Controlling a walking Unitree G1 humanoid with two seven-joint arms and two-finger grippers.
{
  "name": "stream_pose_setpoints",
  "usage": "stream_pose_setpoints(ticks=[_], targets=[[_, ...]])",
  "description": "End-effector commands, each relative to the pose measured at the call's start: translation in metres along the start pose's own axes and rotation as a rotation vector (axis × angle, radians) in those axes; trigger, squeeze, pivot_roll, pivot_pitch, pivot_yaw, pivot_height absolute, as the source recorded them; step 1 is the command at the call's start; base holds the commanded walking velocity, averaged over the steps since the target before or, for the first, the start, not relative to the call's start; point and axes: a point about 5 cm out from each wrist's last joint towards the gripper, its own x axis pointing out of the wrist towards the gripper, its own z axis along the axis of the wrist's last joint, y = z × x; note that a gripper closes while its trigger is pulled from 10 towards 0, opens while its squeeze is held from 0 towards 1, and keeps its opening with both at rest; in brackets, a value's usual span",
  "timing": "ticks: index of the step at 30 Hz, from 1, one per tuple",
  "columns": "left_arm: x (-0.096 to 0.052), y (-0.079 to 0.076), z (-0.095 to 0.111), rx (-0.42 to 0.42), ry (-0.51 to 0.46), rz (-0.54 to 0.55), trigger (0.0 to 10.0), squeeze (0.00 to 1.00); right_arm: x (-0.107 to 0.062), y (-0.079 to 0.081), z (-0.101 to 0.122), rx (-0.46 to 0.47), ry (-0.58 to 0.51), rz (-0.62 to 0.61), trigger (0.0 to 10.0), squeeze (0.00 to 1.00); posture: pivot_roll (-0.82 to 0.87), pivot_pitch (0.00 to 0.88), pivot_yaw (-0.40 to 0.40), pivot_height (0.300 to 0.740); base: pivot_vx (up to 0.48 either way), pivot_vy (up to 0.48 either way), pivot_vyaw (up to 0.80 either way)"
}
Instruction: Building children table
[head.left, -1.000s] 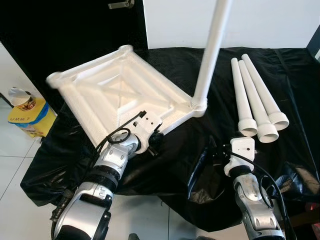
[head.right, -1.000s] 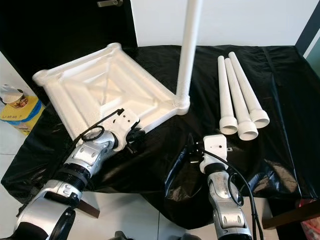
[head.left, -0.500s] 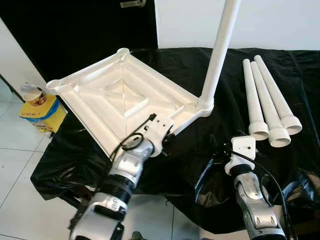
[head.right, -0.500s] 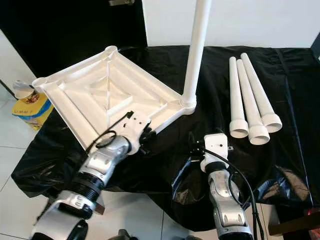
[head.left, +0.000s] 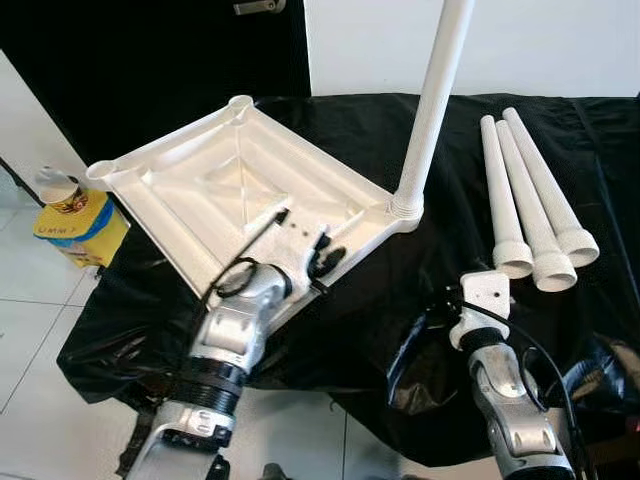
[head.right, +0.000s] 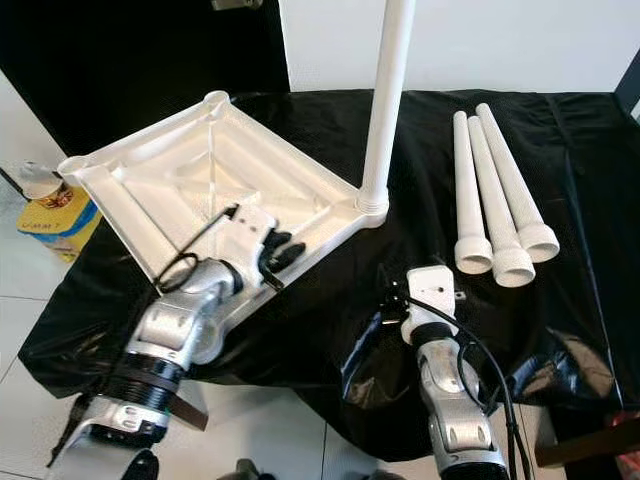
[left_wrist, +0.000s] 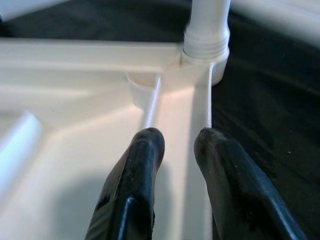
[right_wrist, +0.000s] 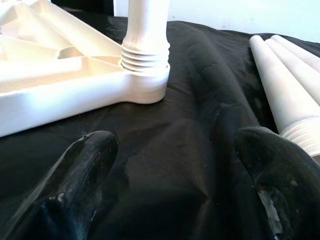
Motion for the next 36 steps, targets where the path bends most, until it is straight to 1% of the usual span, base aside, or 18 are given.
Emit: stream_pose_setpoints(ticks=[1,3,4,6,8,9,11,14,17,18,22,24,25,27,28,32,35,36], targets=[[-0.006,0.006,0.001,-0.011,0.002,0.009,10.0,0.00,0.000,0.003,-0.006,-0.007,0.030,0.020,10.0,0.00,-0.03,0.055,0.051,0.740,0.000,0.000,0.00],[-0.018,0.029,0.001,0.036,0.031,0.099,10.0,0.00,0.004,0.007,-0.006,-0.007,0.038,0.044,10.0,0.00,-0.02,0.060,0.046,0.740,0.000,0.000,0.00],[-0.029,0.047,0.000,0.093,0.066,0.177,10.0,0.00,0.008,0.011,-0.007,-0.007,0.049,0.070,10.0,0.00,-0.01,0.061,0.040,0.740,0.000,0.000,0.00],[-0.029,0.047,0.000,0.093,0.066,0.177,10.0,0.00,0.008,0.011,-0.007,-0.007,0.049,0.070,10.0,0.00,-0.01,0.061,0.040,0.740,0.000,0.000,0.00],[-0.041,0.065,-0.005,0.154,0.116,0.265,10.0,0.00,0.012,0.016,-0.007,0.000,0.060,0.091,10.0,0.00,-0.01,0.063,0.039,0.740,0.000,0.000,0.00],[-0.041,0.065,-0.005,0.154,0.116,0.265,10.0,0.00,0.012,0.016,-0.007,0.000,0.060,0.091,10.0,0.00,-0.01,0.063,0.039,0.740,0.000,0.000,0.00],[-0.053,0.079,-0.012,0.219,0.185,0.337,10.0,0.00,0.017,0.020,-0.006,0.018,0.067,0.095,10.0,0.00,0.00,0.065,0.040,0.740,0.000,0.000,0.00],[-0.058,0.085,-0.016,0.254,0.222,0.367,10.0,0.00,0.018,0.023,-0.006,0.027,0.069,0.098,10.0,0.00,0.00,0.066,0.040,0.740,0.000,0.000,0.00],[-0.074,0.092,-0.026,0.400,0.342,0.376,10.0,0.00,0.028,0.039,-0.005,0.080,0.103,0.145,10.0,0.00,0.01,0.067,0.045,0.740,0.000,0.000,0.00],[-0.074,0.092,-0.026,0.400,0.342,0.376,10.0,0.00,0.028,0.039,-0.005,0.080,0.103,0.145,10.0,0.00,0.01,0.067,0.045,0.740,0.000,0.000,0.00],[-0.079,0.087,-0.032,0.511,0.411,0.297,10.0,0.00,0.038,0.055,-0.004,0.079,0.129,0.197,10.0,0.00,0.02,0.068,0.046,0.740,0.000,0.000,0.00],[-0.079,0.087,-0.032,0.511,0.411,0.297,10.0,0.00,0.038,0.055,-0.004,0.079,0.129,0.197,10.0,0.00,0.02,0.068,0.046,0.740,0.000,0.000,0.00],[-0.080,0.077,-0.037,0.542,0.440,0.204,10.0,0.00,0.044,0.063,-0.006,0.057,0.159,0.222,10.0,0.00,0.03,0.068,0.047,0.740,0.000,0.000,0.00],[-0.081,0.073,-0.040,0.548,0.449,0.170,10.0,0.00,0.046,0.066,-0.007,0.049,0.171,0.231,10.0,0.00,0.03,0.068,0.047,0.740,0.000,0.000,0.00],[-0.082,0.056,-0.043,0.534,0.444,0.062,10.0,0.00,0.050,0.071,-0.009,0.042,0.195,0.251,10.0,0.00,0.04,0.071,0.044,0.740,0.000,0.000,0.00],[-0.083,0.046,-0.043,0.525,0.433,0.009,10.0,0.00,0.053,0.073,-0.010,0.043,0.205,0.257,10.0,0.00,0.05,0.071,0.043,0.740,0.000,0.000,0.00],[-0.082,0.028,-0.044,0.514,0.418,-0.089,10.0,0.00,0.058,0.077,-0.011,0.053,0.219,0.276,10.0,0.00,0.05,0.071,0.040,0.740,0.000,0.000,0.00],[-0.082,0.028,-0.044,0.514,0.418,-0.089,10.0,0.00,0.058,0.077,-0.011,0.053,0.219,0.276,10.0,0.00,0.05,0.071,0.040,0.740,0.000,0.000,0.00]])
